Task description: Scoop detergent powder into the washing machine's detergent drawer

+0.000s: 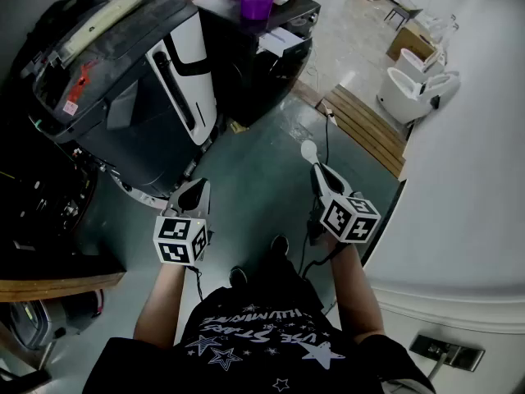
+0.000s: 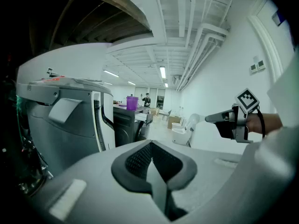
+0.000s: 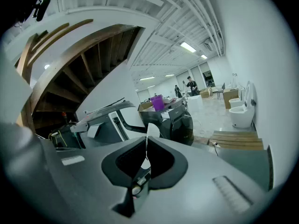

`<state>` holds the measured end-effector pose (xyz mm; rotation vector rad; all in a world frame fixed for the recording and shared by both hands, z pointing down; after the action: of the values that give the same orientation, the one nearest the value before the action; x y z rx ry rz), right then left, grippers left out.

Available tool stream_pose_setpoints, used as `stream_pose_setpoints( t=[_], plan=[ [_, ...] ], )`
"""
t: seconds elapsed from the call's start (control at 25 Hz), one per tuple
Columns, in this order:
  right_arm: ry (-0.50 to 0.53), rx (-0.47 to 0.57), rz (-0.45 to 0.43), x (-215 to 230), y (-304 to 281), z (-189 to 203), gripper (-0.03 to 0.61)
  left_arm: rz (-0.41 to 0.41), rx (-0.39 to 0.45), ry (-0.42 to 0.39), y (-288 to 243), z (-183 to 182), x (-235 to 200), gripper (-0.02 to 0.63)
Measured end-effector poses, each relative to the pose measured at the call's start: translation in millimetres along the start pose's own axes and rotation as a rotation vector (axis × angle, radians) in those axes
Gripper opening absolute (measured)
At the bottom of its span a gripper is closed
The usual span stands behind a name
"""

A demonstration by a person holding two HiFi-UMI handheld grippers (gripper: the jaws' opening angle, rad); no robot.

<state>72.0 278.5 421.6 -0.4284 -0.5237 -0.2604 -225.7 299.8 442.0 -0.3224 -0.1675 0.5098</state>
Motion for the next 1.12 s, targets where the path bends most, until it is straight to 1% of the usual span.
stream_pose_setpoints(
  t=[0.36, 0.48, 0.56, 0.64, 0.72, 0.8, 0.92, 1.12],
  plan=[
    [0.018, 0.013, -0.005, -14.2, 5.3, -7.8, 0.034, 0.015, 0.025, -0.022, 6.9, -12.7, -3.8, 0.000],
    [0.024, 0.005, -0.005, -18.3, 5.4, -3.2, 0.034, 0.018, 0.014, -0.019, 11.1, -4.5, -5.4, 0.000],
    [0.018, -0.007, 0.005, -17.8, 6.1, 5.4, 0.034, 0.019, -0.005, 0.003, 13.5, 5.7, -6.6, 0.000],
    [0.007, -0.013, 0.035, -13.6, 8.4, 13.4, 0.034, 0.026, -0.016, 0.024, 15.6, 13.1, -6.6, 0.000],
    [0.004, -0.007, 0.063, -9.8, 10.5, 14.9, 0.034, 0.041, -0.019, 0.023, 16.0, 15.2, -5.8, 0.001],
    [0.006, 0.006, 0.066, -8.1, 11.6, 10.4, 0.034, 0.054, -0.024, 0.012, 14.2, 14.8, -4.8, 0.000],
    [0.002, 0.019, 0.053, -5.2, 8.3, 0.8, 0.034, 0.052, -0.019, 0.016, 8.7, 9.8, -4.8, 0.000],
    [-0.006, 0.028, 0.017, 1.6, -16.6, -16.2, 0.035, 0.040, -0.015, 0.020, -16.3, -1.6, -5.3, 0.001]
  ],
)
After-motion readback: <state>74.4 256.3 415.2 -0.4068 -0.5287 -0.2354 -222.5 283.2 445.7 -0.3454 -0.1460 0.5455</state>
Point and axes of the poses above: the fingertips, and each gripper's own axes: y backward along the fingers, x to its right, z out of its underside, the point moved 5 cm from there along y, backward along the fingers, and after that the axes turned 13 degrees about -y, right-handed, at the moved point
